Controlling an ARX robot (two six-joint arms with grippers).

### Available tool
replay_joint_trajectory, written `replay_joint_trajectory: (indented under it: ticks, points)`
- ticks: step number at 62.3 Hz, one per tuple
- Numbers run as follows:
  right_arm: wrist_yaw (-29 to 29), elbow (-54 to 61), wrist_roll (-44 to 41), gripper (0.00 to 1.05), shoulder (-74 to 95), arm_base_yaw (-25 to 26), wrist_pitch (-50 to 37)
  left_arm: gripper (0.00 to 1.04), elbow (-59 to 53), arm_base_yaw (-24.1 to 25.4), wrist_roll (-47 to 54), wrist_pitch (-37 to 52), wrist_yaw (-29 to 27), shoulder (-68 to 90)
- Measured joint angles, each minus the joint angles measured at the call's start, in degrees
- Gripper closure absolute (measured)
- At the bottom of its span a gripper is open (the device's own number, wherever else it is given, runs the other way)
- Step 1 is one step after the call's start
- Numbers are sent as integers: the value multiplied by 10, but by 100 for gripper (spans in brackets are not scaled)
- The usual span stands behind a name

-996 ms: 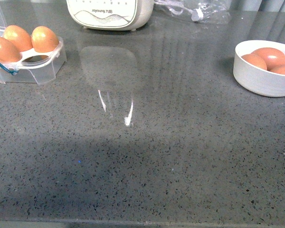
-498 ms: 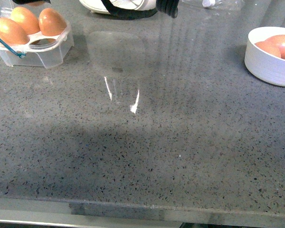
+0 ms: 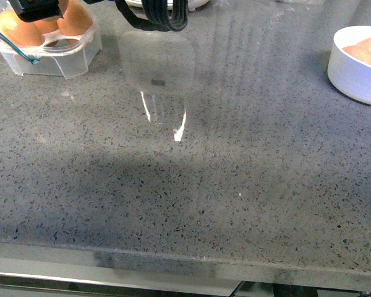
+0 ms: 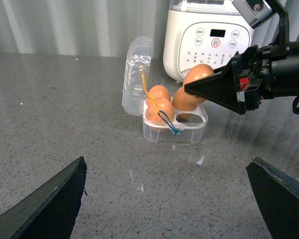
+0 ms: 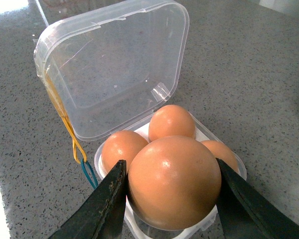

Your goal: Put egg into box

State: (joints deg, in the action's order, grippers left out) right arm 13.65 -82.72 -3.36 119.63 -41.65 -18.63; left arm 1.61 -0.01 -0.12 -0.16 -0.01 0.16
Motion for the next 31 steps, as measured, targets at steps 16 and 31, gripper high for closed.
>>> replay_joint_trajectory:
  ticks: [16,31]
  points:
    - [-2,-12,-2,61,12,-2,6,7,0,0,0,0,0,0]
    - [-3,-12,-6,61,14,-2,10,7,0,0,0,0,0,0]
